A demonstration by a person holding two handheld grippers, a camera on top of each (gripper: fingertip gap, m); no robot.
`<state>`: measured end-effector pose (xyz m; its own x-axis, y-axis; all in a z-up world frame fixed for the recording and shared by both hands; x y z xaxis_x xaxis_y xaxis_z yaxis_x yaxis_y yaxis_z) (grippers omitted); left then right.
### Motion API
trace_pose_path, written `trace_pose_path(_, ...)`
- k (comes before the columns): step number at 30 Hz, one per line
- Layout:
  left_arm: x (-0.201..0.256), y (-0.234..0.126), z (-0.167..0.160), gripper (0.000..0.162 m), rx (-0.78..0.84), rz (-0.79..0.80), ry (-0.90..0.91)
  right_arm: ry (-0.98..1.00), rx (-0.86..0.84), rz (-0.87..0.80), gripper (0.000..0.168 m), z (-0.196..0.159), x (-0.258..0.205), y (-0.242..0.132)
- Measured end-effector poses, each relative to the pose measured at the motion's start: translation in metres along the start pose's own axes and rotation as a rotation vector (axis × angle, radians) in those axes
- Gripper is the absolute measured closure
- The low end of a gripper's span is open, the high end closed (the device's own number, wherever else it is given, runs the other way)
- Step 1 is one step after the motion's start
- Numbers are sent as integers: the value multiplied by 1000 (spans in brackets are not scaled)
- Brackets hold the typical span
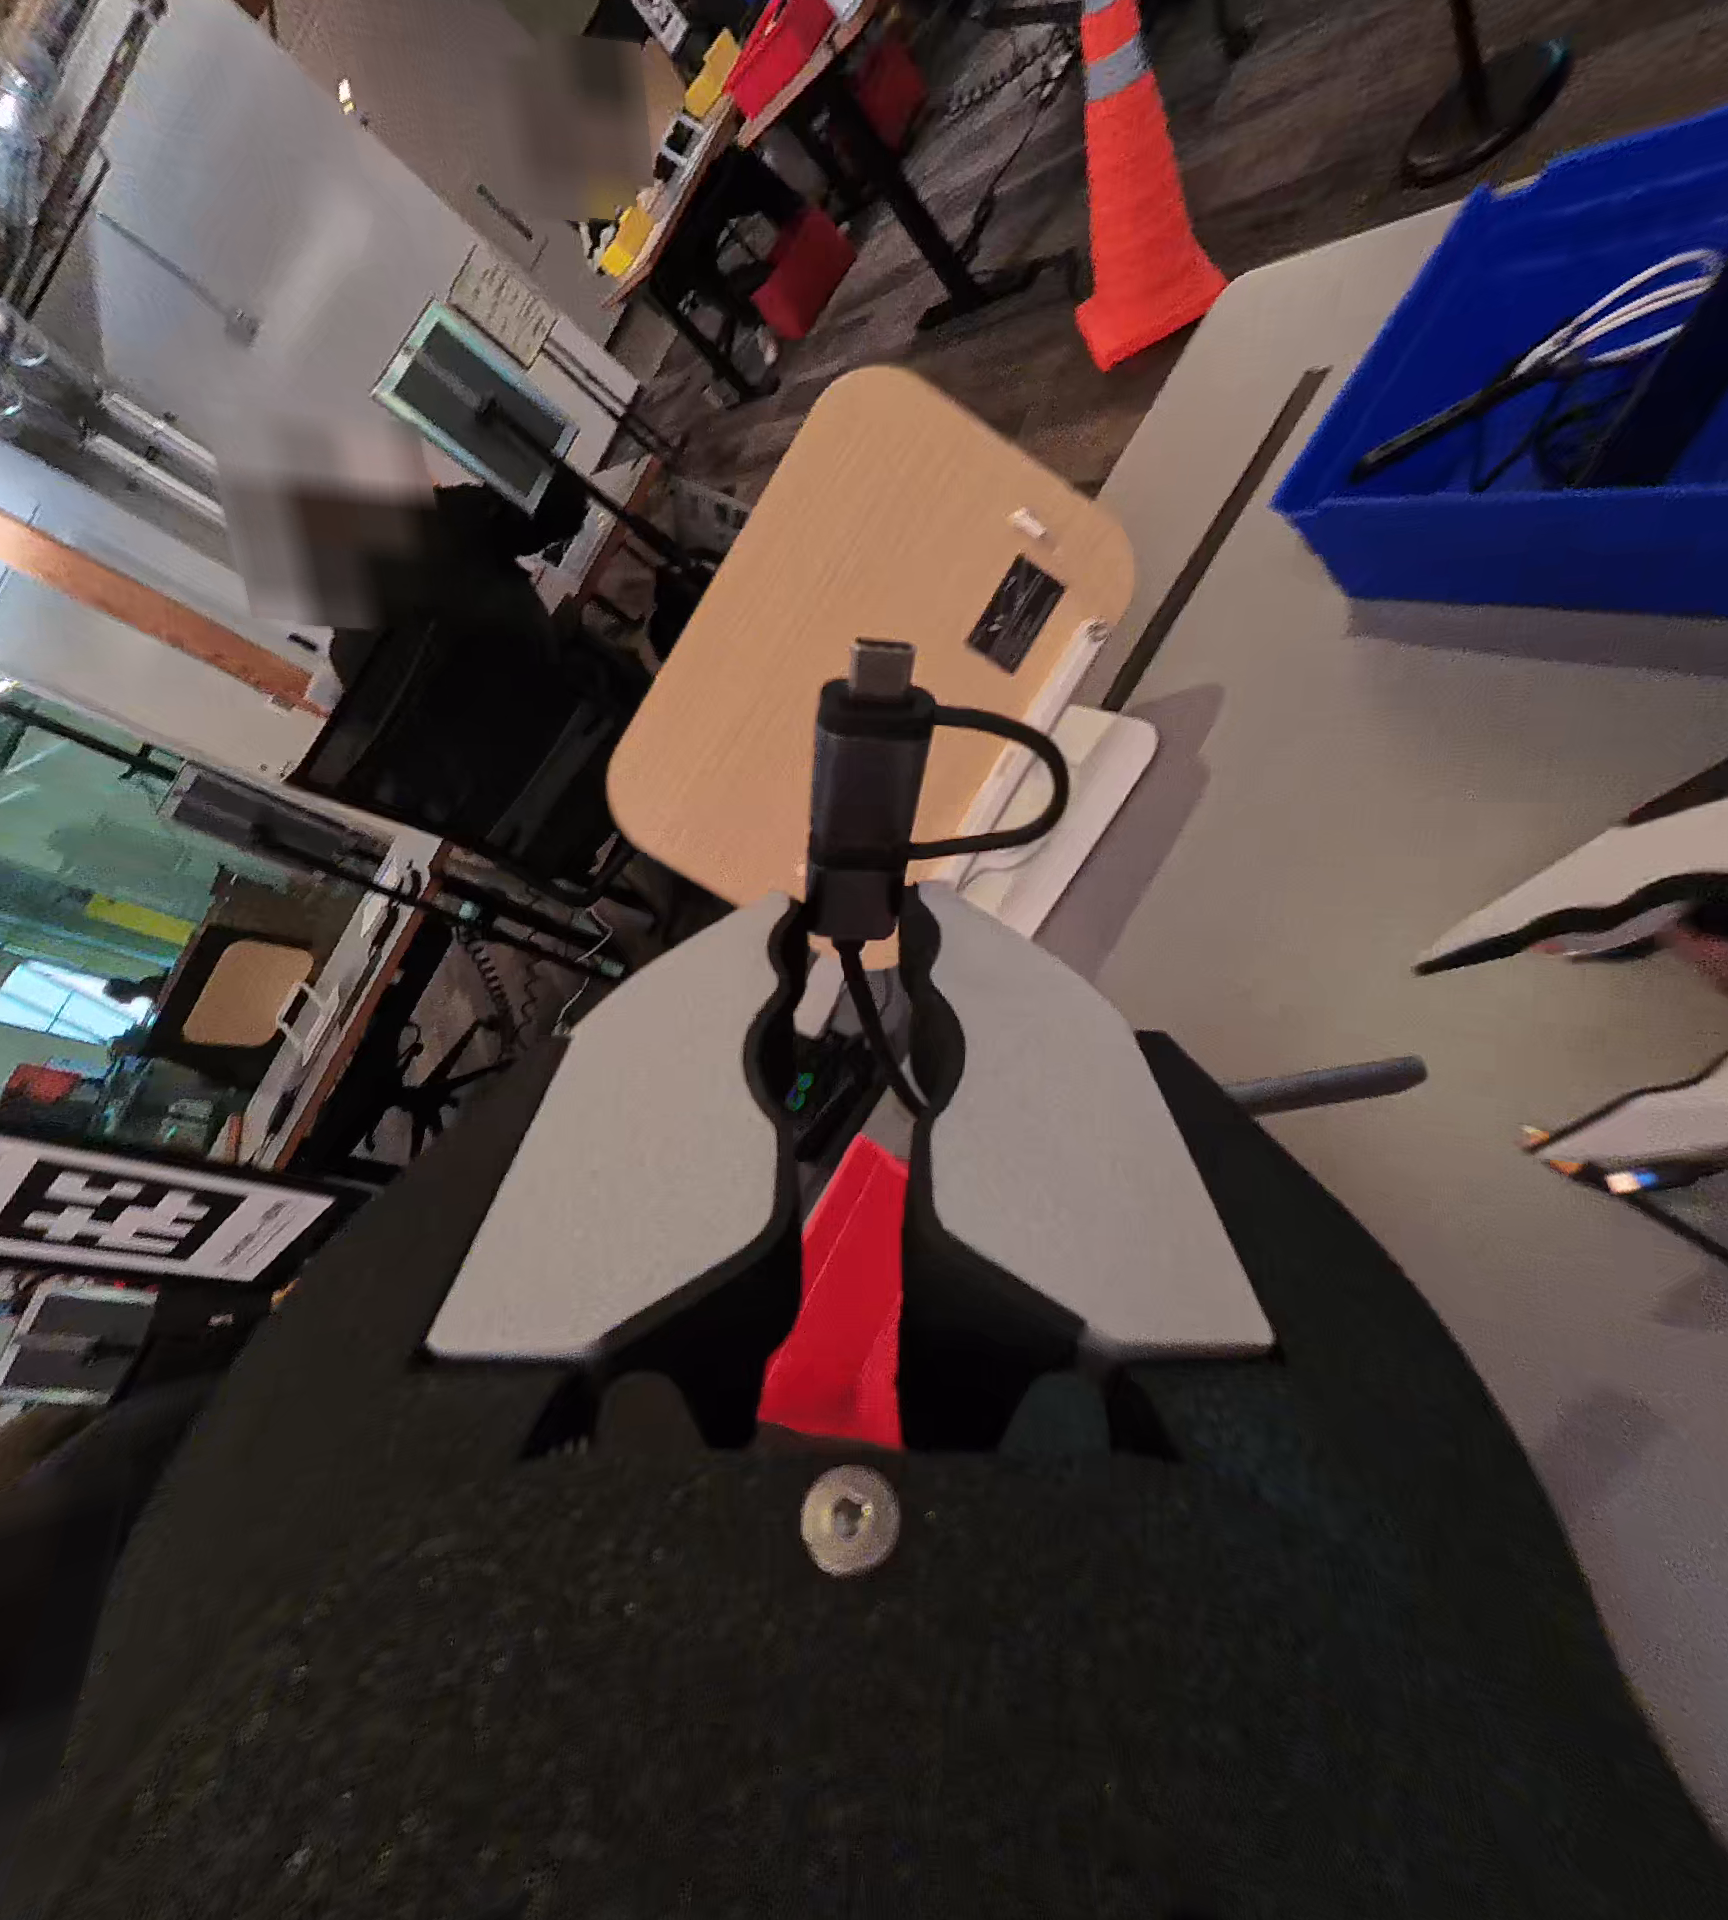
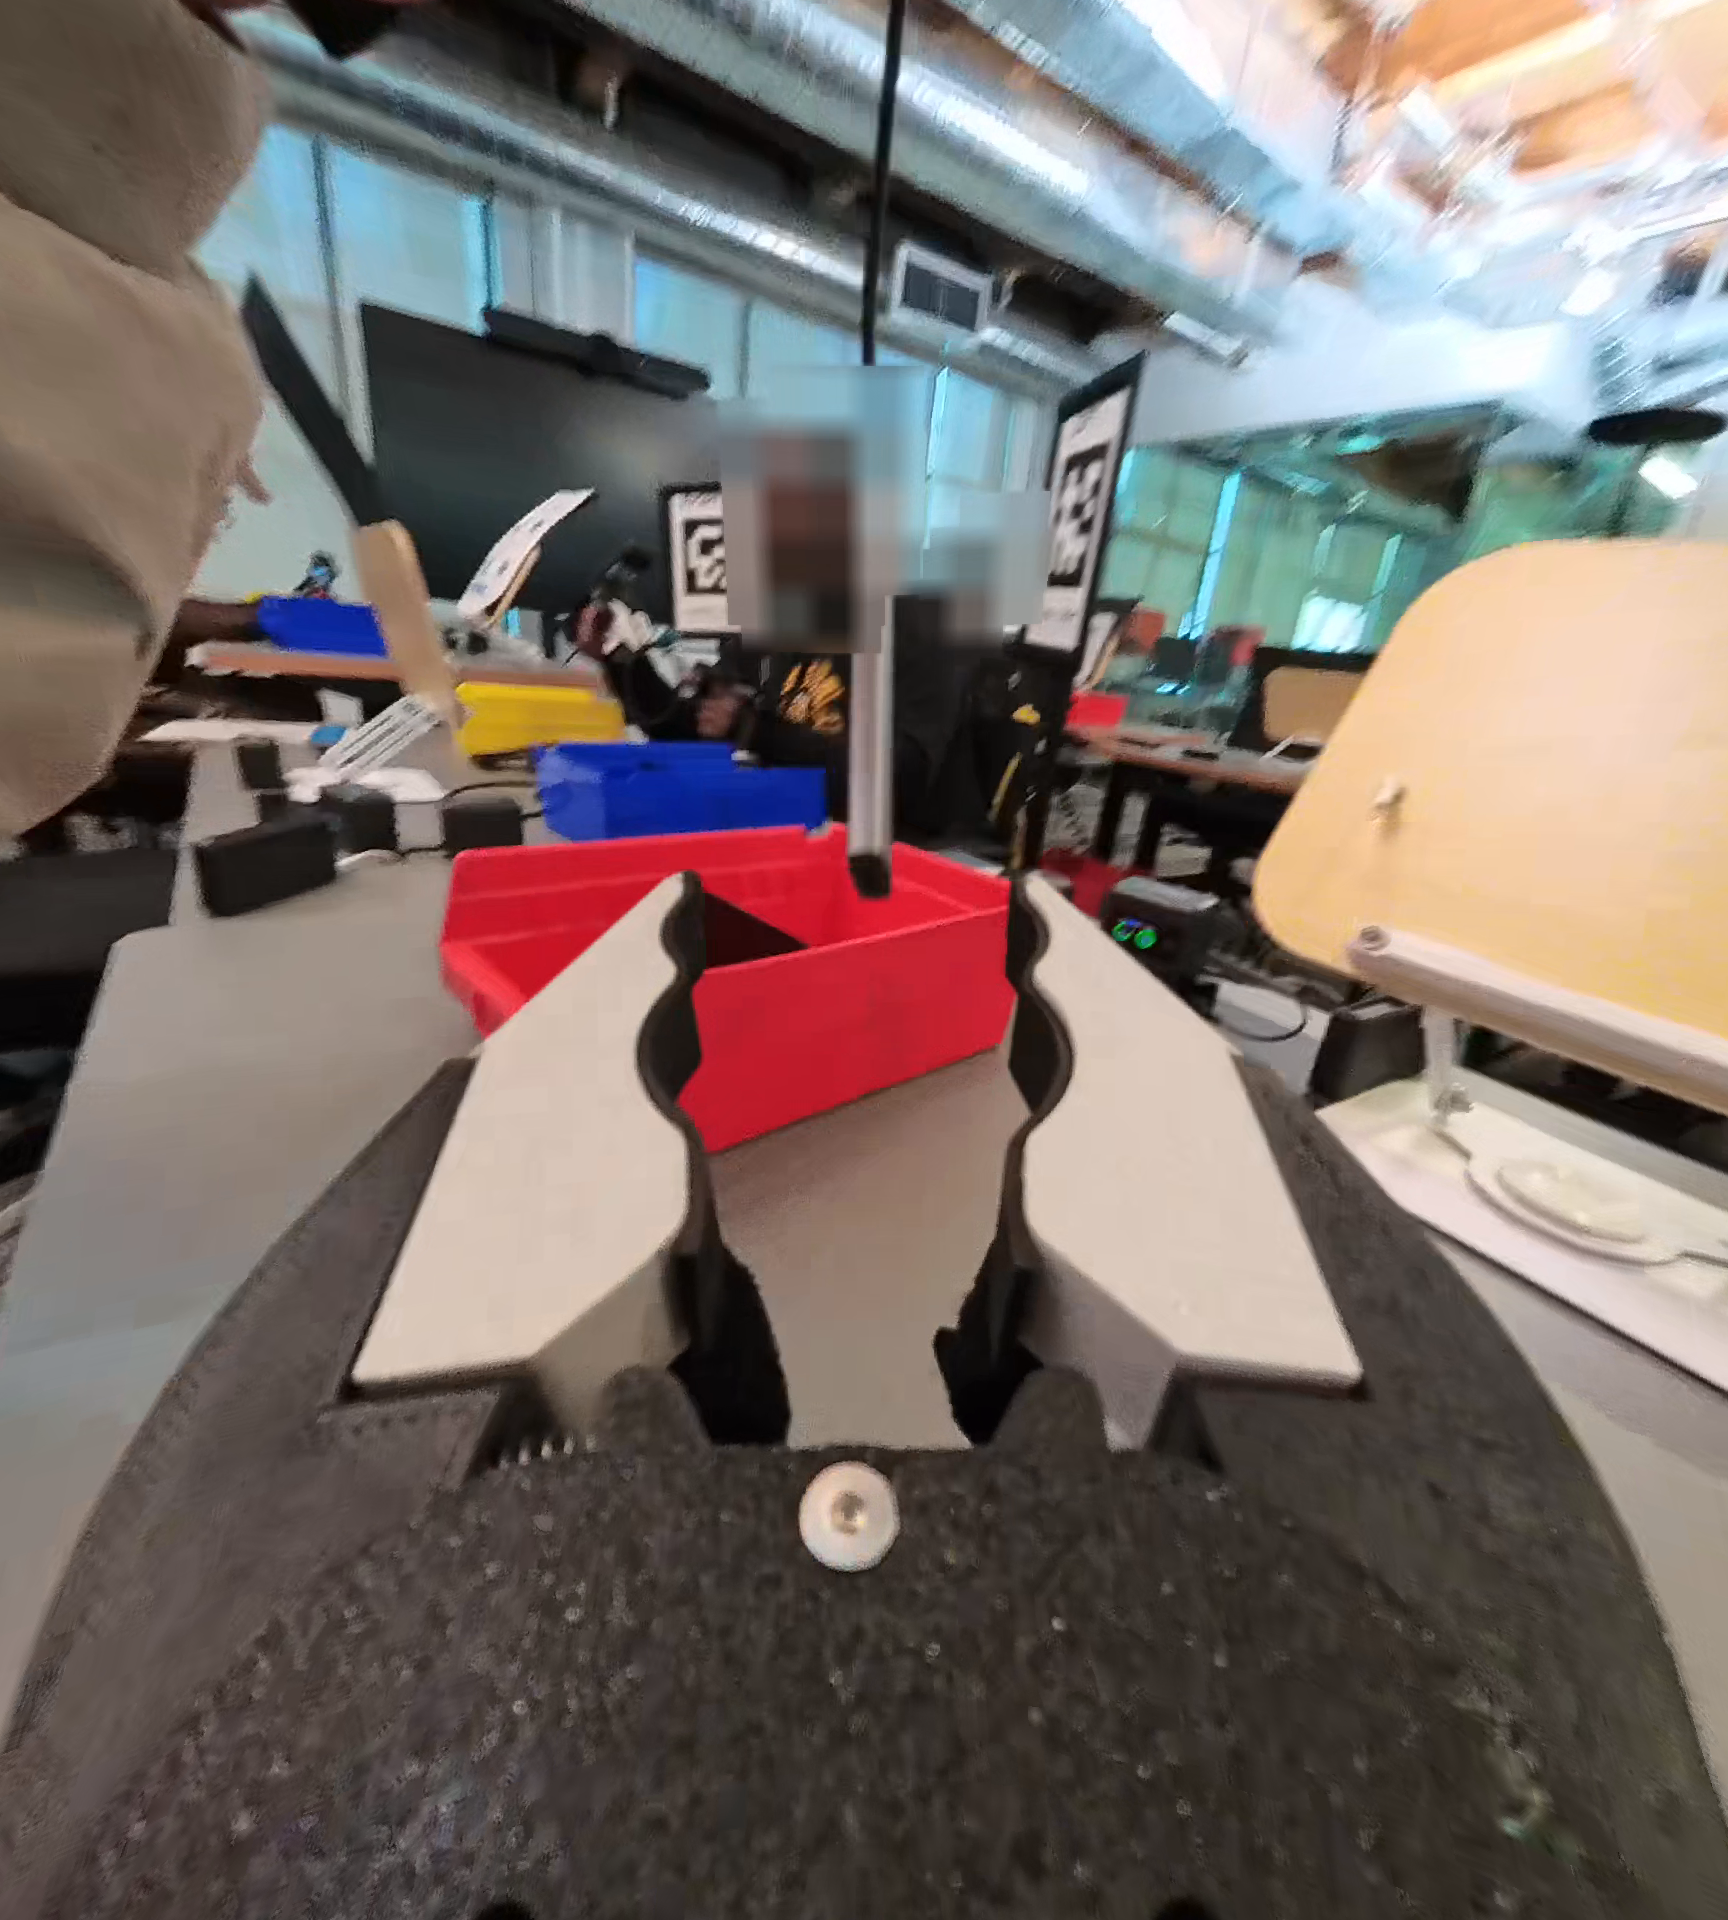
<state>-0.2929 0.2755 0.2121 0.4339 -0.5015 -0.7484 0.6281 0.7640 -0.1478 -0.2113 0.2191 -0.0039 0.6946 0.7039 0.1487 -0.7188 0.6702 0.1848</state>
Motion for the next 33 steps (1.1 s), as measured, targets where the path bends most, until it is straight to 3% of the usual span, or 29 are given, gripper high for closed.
trace_pose_path(3, 25, -1, 18, 145, 22, -44, 4, -48, -2, -33, 115, -5, -2, 2)
trace_pose_path(6, 42, 1, 26, 145, 37, -64, 11, -48, 58, -25, 133, -4, -2, -8)
trace_pose_path(7, 45, 3, 27, 145, 35, -69, 9, -66, 38, -35, 141, -9, -1, -12)
trace_pose_path(11, 53, 10, 25, 146, 26, -96, -14, -30, 16, 14, 143, -21, -2, -19)
trace_pose_path(12, 54, 12, 24, 145, 20, -105, -18, -45, -2, 2, 158, -23, 0, -21)
trace_pose_path(15, 55, 19, 17, 146, -5, -113, -30, -27, -36, 32, 161, -24, 2, -24)
trace_pose_path(19, 52, 42, -21, 146, -88, -61, -37, 191, -59, 186, 161, -25, 4, -32)
trace_pose_path(22, 58, 58, -63, 145, -185, -140, -201, 494, -91, 314, 160, -31, 12, -38)
trace_pose_path(25, 65, 59, -96, 122, -258, -205, -349, 855, -62, 427, 161, -42, 24, -46)
trace_pose_path(29, 89, 28, -103, 116, -83, -248, -470, 1135, 74, 458, 161, -43, 46, -58)
trace_pose_path(33, 162, -17, -111, 120, 161, -408, -569, 1290, 68, 644, 161, -38, 33, -59)
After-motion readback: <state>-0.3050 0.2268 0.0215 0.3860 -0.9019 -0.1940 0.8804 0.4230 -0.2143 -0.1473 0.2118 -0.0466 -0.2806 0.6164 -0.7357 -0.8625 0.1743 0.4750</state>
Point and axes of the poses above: each gripper's, where its closed fingertips meet, y out along the fingers, z out of its top, x = y × z across the jaws, the point moved 4 cm from there along -y, back along the fingers, and after that the axes turned 14 degrees about z, right-handed, at the moved point
